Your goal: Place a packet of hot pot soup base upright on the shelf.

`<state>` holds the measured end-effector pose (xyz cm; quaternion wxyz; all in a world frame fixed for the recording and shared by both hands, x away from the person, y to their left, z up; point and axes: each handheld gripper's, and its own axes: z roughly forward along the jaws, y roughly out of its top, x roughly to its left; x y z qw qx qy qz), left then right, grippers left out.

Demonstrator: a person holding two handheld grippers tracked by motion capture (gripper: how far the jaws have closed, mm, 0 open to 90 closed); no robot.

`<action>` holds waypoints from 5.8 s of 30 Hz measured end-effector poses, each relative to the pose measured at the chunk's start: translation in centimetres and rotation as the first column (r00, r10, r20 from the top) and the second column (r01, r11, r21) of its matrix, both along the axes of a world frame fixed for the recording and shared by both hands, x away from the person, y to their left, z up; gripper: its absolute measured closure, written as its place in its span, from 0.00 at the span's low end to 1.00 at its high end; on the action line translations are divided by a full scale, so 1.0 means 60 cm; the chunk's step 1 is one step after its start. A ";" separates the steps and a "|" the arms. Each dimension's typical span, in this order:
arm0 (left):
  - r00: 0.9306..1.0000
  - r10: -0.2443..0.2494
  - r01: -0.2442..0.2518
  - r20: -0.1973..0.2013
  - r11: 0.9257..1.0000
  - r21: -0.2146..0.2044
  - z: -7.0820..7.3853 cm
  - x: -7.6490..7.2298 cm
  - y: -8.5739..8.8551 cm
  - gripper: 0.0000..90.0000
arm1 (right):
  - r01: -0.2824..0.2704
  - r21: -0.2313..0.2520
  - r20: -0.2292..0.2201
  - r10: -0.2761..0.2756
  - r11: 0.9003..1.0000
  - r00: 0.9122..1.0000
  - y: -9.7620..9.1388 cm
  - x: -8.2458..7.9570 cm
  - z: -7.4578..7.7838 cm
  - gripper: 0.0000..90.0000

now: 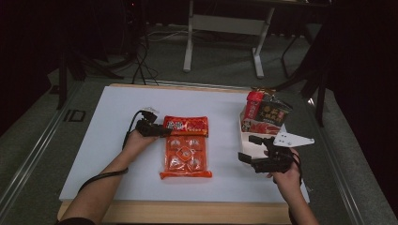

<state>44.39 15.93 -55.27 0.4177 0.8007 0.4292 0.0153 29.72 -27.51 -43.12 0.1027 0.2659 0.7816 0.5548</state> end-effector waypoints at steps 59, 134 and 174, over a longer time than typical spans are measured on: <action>0.954 -0.120 0.131 0.274 0.991 -0.021 0.199 -0.128 -0.041 0.99 | 0.060 -0.024 0.070 -0.058 0.998 0.996 0.019 -0.008 0.026 0.12; 0.835 -0.297 0.427 0.463 0.881 -0.204 0.291 -0.229 -0.070 0.91 | -0.157 -0.092 0.082 0.164 0.983 0.983 0.087 0.000 0.099 1.00; 0.889 -0.136 0.239 0.437 0.953 -0.188 0.187 -0.244 -0.012 0.02 | 0.211 0.011 0.199 -0.209 0.977 0.957 -0.080 0.038 0.216 1.00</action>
